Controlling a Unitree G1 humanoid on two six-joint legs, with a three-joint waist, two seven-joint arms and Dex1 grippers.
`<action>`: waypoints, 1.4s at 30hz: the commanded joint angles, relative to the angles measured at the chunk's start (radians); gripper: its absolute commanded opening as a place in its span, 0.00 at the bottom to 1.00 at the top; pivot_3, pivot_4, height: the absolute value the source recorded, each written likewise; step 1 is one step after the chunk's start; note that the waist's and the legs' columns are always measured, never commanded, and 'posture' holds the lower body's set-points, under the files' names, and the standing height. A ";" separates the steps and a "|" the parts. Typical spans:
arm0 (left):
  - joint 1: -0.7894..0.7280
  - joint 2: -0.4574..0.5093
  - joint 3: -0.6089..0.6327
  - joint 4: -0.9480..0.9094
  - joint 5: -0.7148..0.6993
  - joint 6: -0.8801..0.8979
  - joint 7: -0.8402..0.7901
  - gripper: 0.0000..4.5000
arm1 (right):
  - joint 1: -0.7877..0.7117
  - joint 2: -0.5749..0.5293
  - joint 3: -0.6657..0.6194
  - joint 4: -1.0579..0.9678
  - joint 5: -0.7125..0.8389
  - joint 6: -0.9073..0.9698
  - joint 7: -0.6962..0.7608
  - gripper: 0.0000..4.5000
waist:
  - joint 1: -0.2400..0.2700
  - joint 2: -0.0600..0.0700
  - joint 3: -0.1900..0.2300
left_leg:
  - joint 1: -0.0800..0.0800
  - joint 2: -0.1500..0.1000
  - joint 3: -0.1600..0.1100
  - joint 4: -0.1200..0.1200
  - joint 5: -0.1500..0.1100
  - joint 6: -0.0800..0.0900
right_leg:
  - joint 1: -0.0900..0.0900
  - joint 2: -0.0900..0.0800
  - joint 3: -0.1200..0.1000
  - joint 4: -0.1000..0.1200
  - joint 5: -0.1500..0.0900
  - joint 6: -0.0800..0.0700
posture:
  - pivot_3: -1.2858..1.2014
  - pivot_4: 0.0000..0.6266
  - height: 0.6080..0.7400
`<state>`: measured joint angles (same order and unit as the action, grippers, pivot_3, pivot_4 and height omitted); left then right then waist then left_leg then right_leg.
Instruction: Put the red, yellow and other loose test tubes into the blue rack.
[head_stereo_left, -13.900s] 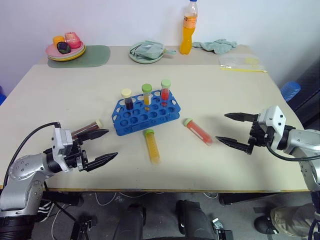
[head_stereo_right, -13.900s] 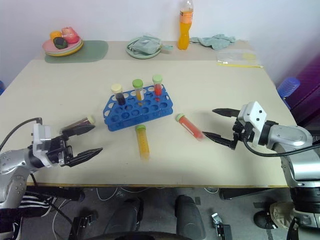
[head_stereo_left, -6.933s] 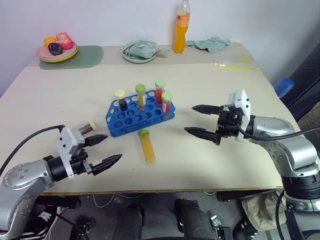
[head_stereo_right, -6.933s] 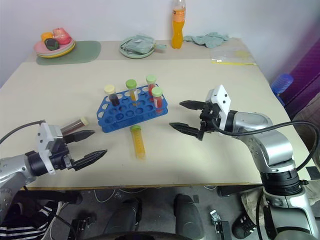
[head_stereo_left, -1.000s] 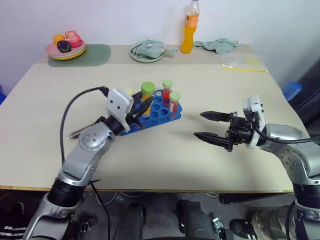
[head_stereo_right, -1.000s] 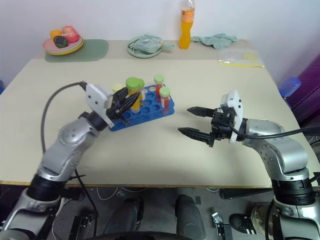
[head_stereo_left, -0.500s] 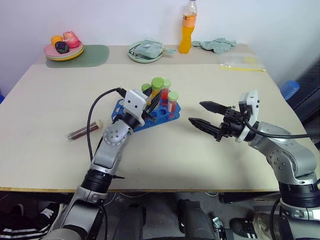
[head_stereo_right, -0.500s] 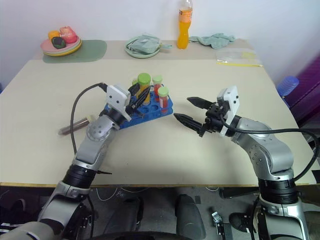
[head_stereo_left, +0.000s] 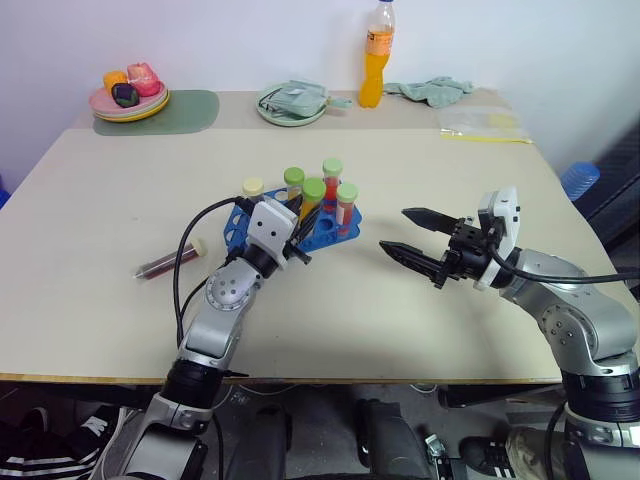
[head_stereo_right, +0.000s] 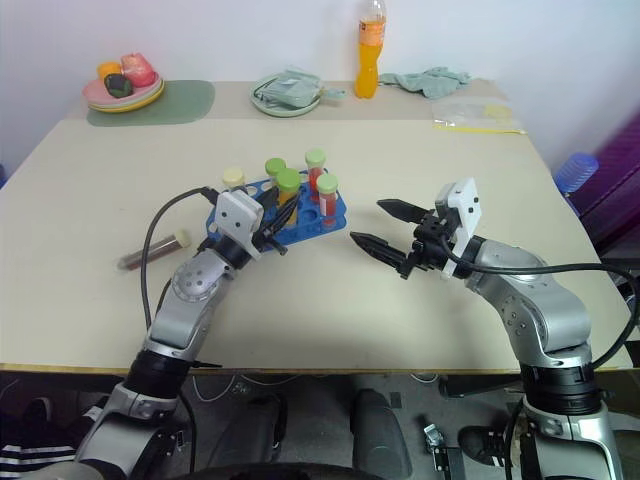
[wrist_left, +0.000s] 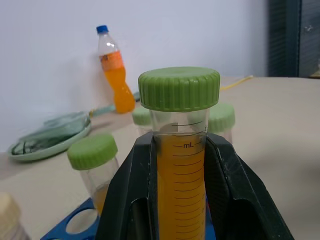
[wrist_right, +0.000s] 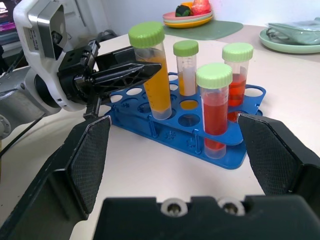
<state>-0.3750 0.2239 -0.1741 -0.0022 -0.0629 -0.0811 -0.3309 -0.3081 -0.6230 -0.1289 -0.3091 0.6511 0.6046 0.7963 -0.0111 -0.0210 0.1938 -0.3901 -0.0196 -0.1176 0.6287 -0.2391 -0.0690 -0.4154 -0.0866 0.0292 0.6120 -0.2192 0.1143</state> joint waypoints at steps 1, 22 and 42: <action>0.013 -0.008 -0.002 0.023 0.026 -0.022 -0.003 0.16 | -0.010 -0.014 -0.031 -0.048 0.017 0.001 -0.010 1.00 | 0.000 0.000 0.000 | 0.000 0.000 0.000 0.000 0.000 0.000 | 0.000 0.000 0.000 0.000 -0.001 -0.001 | 0.52 0.24 1.00; 0.012 -0.043 0.024 0.100 -0.032 -0.036 -0.083 0.16 | -0.025 0.003 -0.020 -0.027 -0.005 -0.024 -0.033 1.00 | -0.001 0.001 -0.001 | 0.002 0.000 0.000 0.000 0.000 0.001 | 0.002 0.000 0.000 0.000 -0.001 0.001 | 0.52 0.24 1.00; 0.158 0.170 0.174 -0.318 -0.381 0.370 -0.296 0.99 | -0.018 -0.002 -0.012 0.003 -0.031 -0.055 0.014 1.00 | -0.014 0.002 0.000 | 0.002 0.001 0.000 -0.001 -0.001 0.002 | 0.002 0.000 0.000 0.000 -0.002 -0.001 | 0.52 0.24 1.00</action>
<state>-0.2289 0.3512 -0.0562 -0.2015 -0.3477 0.1936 -0.5732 -0.3227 -0.6108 -0.1252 -0.3010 0.6151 0.5714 0.7944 -0.0253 -0.0193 0.1936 -0.3880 -0.0185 -0.1179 0.6269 -0.2406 -0.0664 -0.4147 -0.0857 0.0292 0.6127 -0.2215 0.1132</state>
